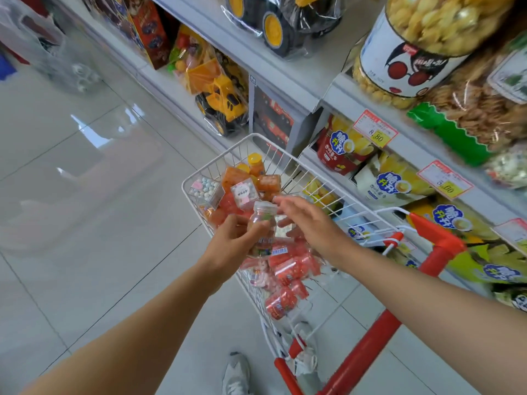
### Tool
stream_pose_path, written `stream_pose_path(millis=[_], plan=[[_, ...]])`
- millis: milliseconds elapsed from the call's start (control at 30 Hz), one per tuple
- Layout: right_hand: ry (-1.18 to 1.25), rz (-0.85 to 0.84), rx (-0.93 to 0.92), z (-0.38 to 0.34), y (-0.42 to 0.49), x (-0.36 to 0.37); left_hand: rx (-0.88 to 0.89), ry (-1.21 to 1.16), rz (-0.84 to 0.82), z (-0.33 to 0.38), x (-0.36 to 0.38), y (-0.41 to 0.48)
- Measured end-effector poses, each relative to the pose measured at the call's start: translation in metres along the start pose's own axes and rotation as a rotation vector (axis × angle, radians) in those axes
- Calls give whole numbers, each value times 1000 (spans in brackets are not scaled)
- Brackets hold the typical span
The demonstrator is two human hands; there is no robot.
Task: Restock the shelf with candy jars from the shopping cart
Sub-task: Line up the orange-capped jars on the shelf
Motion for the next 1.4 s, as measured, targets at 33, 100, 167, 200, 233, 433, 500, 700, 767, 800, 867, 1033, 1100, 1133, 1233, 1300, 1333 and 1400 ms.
stream_pose_path(millis=[33,100,167,200,233,433,500,700,767,800,867,1033,1100,1133,1233,1300,1333,1400], plan=[[20,-6,-33,-12,-4,-6,30,48,-37,8,6,-5],[20,26,-122,-34,-14,-24,93,124,-118,26,21,-17],[6,123,-181,-52,-29,-46,132,180,-185,47,39,-29],[-16,185,-201,-60,-38,-59,161,222,-206,58,49,-36],[-59,253,-225,-69,-48,-72,204,272,-219,70,61,-44],[-154,635,-378,-139,-130,-158,583,392,-127,152,139,-104],[-183,732,-439,-161,-161,-189,799,461,-36,179,171,-125],[-299,980,-593,-213,-245,-276,1354,678,208,246,270,-191],[-365,1017,-618,-225,-270,-301,1417,763,272,262,301,-203],[-395,1036,-624,-230,-282,-314,1430,812,287,268,316,-208],[-439,1083,-627,-236,-303,-343,1414,905,291,278,343,-212],[-488,1190,-640,-239,-337,-408,1379,1014,314,296,386,-217],[-525,1225,-642,-240,-347,-428,1381,1009,309,299,396,-220],[-563,1238,-639,-240,-351,-437,1381,1014,312,300,401,-222],[-676,1269,-581,-231,-362,-462,1365,1059,305,303,417,-226],[-735,1272,-492,-221,-367,-476,1354,1077,279,305,429,-228],[-769,1268,-438,-216,-369,-481,1346,1083,257,305,437,-229],[-829,1264,-362,-212,-374,-488,1322,1089,198,305,453,-229]])
Point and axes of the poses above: each hand's wrist, its own y-axis towards the middle knuckle, its own x-axis out of the palm, z = x × y, the point moved 4 cm from there along y, towards the middle knuckle, and after that the axes turned 15 degrees about -x, right-handed, at the moved point
